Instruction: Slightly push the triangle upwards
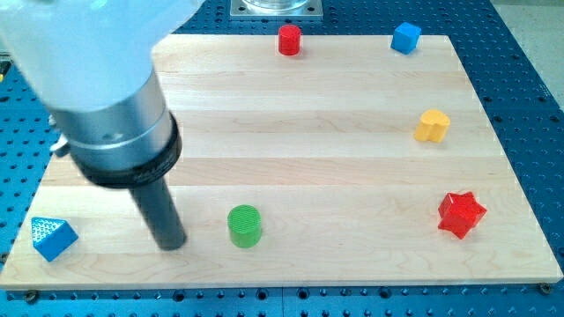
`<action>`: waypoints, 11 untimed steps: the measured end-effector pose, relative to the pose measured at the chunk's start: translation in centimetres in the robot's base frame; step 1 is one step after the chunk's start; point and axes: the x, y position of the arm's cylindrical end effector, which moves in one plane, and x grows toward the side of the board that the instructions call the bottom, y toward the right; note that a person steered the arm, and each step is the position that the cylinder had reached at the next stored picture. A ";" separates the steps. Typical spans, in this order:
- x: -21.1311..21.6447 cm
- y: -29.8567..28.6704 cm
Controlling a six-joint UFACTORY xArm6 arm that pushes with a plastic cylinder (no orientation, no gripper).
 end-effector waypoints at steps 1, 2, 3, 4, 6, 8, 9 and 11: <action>0.3 2.8; 0.5 8.3; 2.6 5.3; 4.8 -0.3; 5.0 -12.9; 3.3 -13.0; 1.1 -6.7; 4.2 -18.2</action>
